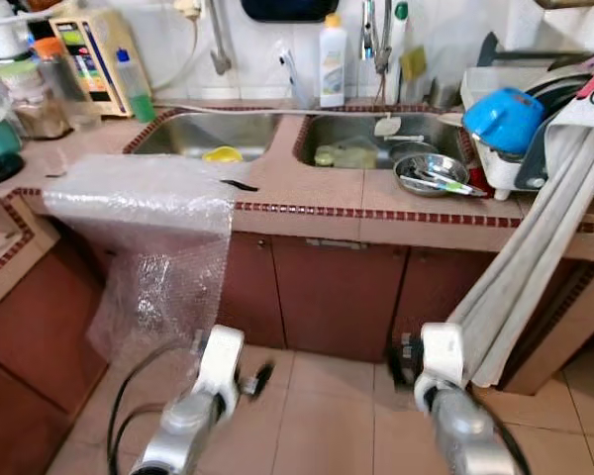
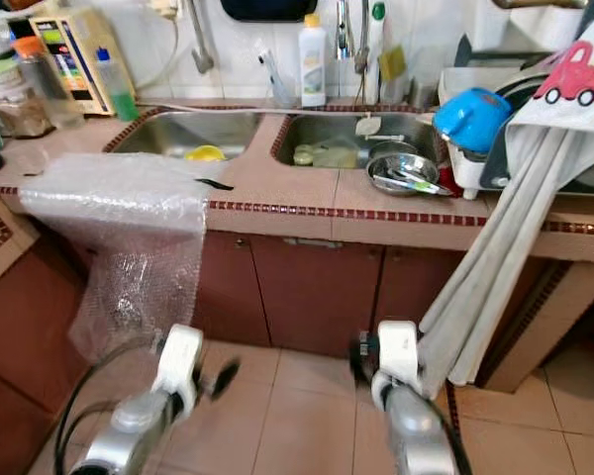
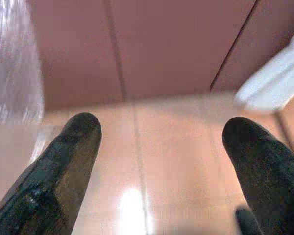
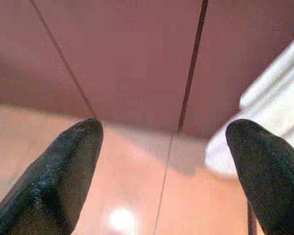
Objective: Kitchen organization
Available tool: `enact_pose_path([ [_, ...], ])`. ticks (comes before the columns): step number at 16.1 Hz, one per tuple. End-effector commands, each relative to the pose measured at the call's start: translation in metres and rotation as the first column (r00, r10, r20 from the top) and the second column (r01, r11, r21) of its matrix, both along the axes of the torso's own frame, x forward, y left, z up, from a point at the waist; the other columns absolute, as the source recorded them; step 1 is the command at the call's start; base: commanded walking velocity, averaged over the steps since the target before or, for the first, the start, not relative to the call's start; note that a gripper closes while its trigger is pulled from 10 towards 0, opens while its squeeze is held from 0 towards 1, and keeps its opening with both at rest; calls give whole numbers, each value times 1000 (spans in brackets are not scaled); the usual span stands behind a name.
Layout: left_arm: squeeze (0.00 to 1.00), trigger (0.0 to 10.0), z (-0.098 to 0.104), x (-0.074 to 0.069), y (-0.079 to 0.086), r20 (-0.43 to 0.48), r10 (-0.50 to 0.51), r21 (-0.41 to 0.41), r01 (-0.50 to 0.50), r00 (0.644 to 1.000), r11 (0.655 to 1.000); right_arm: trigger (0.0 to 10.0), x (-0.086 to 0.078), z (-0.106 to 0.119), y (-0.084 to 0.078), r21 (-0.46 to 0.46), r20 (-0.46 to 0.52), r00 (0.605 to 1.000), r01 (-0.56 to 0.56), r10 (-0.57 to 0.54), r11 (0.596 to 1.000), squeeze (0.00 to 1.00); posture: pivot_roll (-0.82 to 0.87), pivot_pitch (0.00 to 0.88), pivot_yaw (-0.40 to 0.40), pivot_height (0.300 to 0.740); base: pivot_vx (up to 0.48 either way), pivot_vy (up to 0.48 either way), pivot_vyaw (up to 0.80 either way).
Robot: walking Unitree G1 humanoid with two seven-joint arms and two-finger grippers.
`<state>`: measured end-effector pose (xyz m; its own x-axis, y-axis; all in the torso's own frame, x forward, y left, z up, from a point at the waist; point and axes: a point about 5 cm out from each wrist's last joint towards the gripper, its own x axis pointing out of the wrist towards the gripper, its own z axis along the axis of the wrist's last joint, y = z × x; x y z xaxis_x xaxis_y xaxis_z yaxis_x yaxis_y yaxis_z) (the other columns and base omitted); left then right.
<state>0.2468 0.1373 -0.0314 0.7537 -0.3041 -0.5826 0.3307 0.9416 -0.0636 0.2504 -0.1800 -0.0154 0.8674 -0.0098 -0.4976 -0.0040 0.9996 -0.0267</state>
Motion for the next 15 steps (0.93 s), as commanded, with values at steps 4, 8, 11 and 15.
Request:
enact_pose_path([
  [4,0,10000,-34,-35,17,-205,-11,120,36,979,992,10000,-25,-38,-1,-13,-230,973,-5,2,1000,0,-60,0,101,740,0,0,0],
  [8,0,10000,-54,-65,22,-349,-126,237,218,928,947,10000,-72,-69,-8,-125,-457,885,-167,93,978,0,-48,0,94,740,0,0,-564],
  [11,0,10000,-55,-67,22,-360,-124,229,217,925,949,10000,-84,-75,-15,-99,-485,870,-155,89,983,0,-45,0,95,740,0,0,-738],
  [15,0,10000,-55,-65,23,-387,-183,255,296,904,921,10000,-96,-80,-18,-133,-538,832,-246,139,960,0,-47,0,105,740,0,0,-738],
])
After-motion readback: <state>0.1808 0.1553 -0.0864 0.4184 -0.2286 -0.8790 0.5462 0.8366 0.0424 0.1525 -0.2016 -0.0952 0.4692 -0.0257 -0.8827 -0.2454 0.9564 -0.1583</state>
